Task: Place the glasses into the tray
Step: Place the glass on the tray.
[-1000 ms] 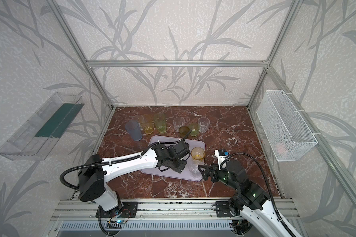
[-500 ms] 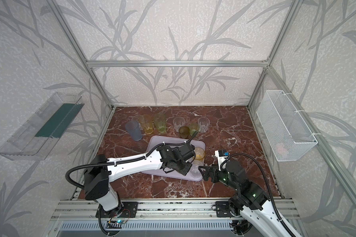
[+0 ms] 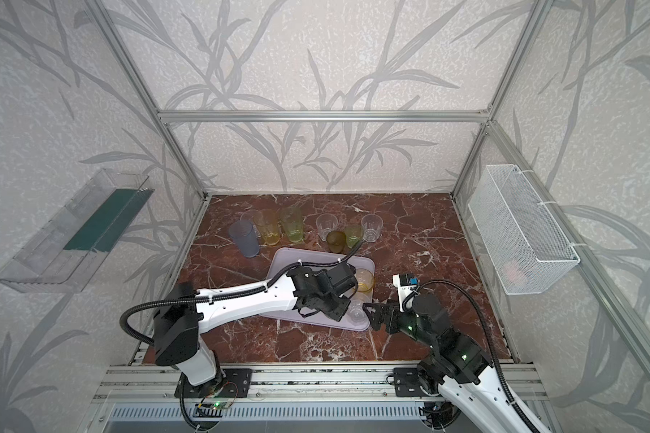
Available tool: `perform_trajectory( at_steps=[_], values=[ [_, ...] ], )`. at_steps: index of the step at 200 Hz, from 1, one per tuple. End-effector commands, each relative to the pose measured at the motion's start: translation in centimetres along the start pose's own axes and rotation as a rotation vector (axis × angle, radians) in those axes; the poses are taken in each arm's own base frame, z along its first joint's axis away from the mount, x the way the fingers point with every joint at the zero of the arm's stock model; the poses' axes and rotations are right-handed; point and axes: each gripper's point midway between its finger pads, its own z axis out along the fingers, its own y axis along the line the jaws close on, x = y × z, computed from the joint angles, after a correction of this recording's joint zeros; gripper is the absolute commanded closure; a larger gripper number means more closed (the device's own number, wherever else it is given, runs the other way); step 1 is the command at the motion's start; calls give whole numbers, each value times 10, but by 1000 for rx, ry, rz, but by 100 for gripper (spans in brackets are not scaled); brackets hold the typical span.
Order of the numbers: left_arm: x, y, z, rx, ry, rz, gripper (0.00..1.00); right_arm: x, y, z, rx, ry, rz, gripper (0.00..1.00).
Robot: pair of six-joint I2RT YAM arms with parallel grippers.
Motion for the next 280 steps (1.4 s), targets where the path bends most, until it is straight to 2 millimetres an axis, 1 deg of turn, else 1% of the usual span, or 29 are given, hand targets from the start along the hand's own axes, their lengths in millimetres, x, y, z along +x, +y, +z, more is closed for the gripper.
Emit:
perform_trajectory(
  at_steps=[1,9,22,50,62,66,75,104,127,145,180,204,224,235,246,263,280],
  values=[
    [-9,1,-10,-18,-34,-11,68,3,-3,0,9,5,-5,1],
    [-10,1,-12,-19,-44,-14,64,2,-3,0,8,5,-5,1],
    [-11,3,-16,-21,-60,-17,61,3,-3,0,9,7,-1,1],
    [-15,6,-27,-24,-93,-19,50,3,-3,0,10,9,10,1],
    [-15,7,-32,-25,-109,-19,41,3,-3,0,10,12,11,1],
    [-15,8,-35,-25,-115,-21,38,3,-3,0,12,12,41,1],
    [-15,10,-39,-25,-132,-24,31,2,-2,-1,15,14,52,1],
    [-15,15,-54,-12,-196,-33,1,0,-5,-3,58,36,79,1],
    [-18,26,-70,-27,-286,-47,1,-3,-3,-2,81,65,91,1],
    [-24,38,-87,-50,-386,-52,1,-9,5,-2,71,75,108,1],
    [-28,61,-125,-46,-537,-91,1,-29,18,-3,74,74,108,1],
    [-28,77,-143,6,-642,-135,1,-44,25,6,99,102,68,0],
    [-27,93,-151,60,-705,-192,1,-60,30,21,126,152,19,0],
    [-27,101,-153,82,-729,-214,1,-69,32,31,136,177,7,0],
    [-26,107,-153,85,-746,-216,1,-85,36,40,140,182,-8,0],
    [-27,112,-152,86,-758,-199,1,-106,31,52,187,178,-37,2],
    [-30,116,-148,85,-759,-192,1,-126,25,70,210,183,-38,3]
  ],
)
